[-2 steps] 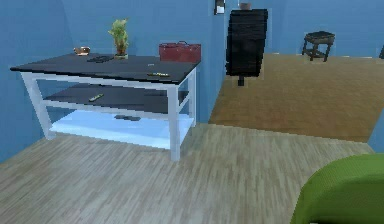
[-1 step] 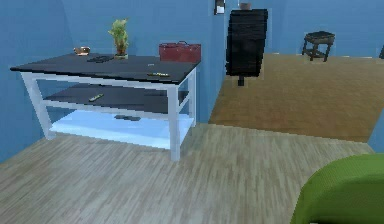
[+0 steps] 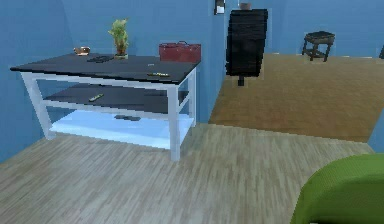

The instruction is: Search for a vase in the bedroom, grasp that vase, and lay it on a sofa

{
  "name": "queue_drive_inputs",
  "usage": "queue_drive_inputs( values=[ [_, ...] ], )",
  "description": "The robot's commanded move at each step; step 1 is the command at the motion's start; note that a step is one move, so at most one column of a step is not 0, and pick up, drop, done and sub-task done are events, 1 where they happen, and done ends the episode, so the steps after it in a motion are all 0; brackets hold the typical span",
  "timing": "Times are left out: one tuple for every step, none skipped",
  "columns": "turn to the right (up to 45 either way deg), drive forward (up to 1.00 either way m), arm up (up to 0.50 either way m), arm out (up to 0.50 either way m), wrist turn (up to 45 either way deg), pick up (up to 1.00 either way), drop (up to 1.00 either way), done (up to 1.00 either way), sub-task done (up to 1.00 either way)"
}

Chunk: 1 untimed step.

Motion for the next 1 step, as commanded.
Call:
queue_drive_inputs(
  values=[
    [0.0, 0.0, 0.0, 0.0, 45.0, 0.0, 0.0, 0.0, 0.0]
  ],
)
